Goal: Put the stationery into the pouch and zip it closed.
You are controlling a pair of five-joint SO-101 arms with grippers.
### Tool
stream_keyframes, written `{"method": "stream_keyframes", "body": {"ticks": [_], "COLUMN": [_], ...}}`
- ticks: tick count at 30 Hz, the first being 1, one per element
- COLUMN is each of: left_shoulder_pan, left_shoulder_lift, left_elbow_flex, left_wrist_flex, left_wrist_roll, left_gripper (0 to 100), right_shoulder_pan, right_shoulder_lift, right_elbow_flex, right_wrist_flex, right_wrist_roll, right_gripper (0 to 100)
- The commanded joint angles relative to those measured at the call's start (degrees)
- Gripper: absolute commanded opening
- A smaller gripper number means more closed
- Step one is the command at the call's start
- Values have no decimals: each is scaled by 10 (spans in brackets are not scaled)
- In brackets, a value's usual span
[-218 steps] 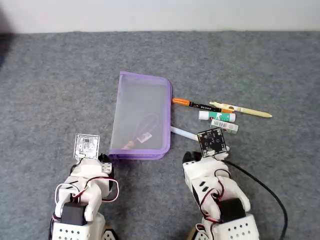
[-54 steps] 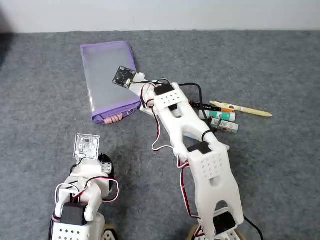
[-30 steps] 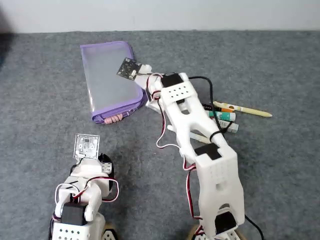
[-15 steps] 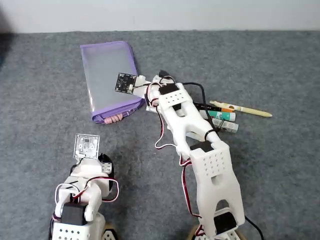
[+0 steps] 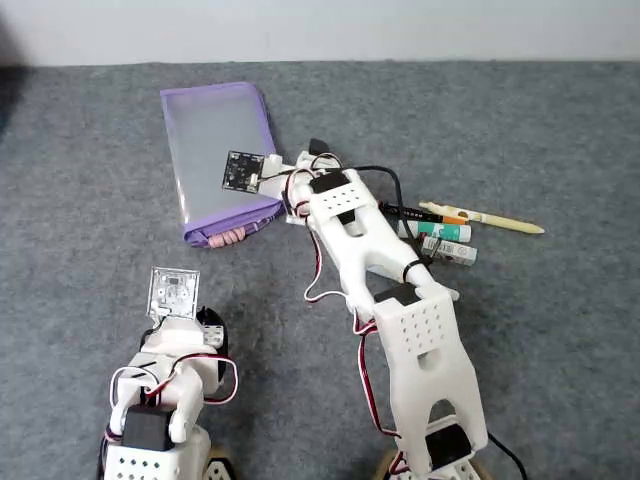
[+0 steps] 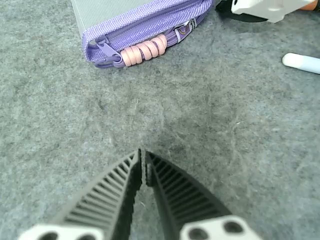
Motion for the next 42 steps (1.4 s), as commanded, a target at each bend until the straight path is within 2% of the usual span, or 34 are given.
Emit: {"method": "stream_keyframes", "body": {"ticks": [1, 10, 12, 17, 19, 36, 42], "left_shoulder_pan": [-4, -4, -4, -4, -4, -4, -4], "left_shoulder_lift": [-1, -1, -1, -1, -1, -1, -1], "left_elbow_flex": [-6, -6, -6, -6, -6, -6, -6], "left_wrist_flex": [-12, -12, -12, -12, -12, -12, -12], "left_wrist_roll": [-3, -3, -3, -3, -3, -3, -3], "left_gripper": [14, 14, 14, 14, 14, 14, 14], "right_shoulder_pan": [-33, -65, -72, -84, -84, -59, -22], "right_shoulder_lift": [-3, -3, -3, -7, -10, -134, -174], "right_elbow_flex": [-4, -4, -4, -4, -4, -13, -13], "right_wrist_flex": [-9, 38, 41, 42, 44, 334, 433], "right_wrist_roll": [4, 1, 4, 4, 4, 0, -68], "right_gripper": [401, 385, 320, 69, 13, 9, 9]}}
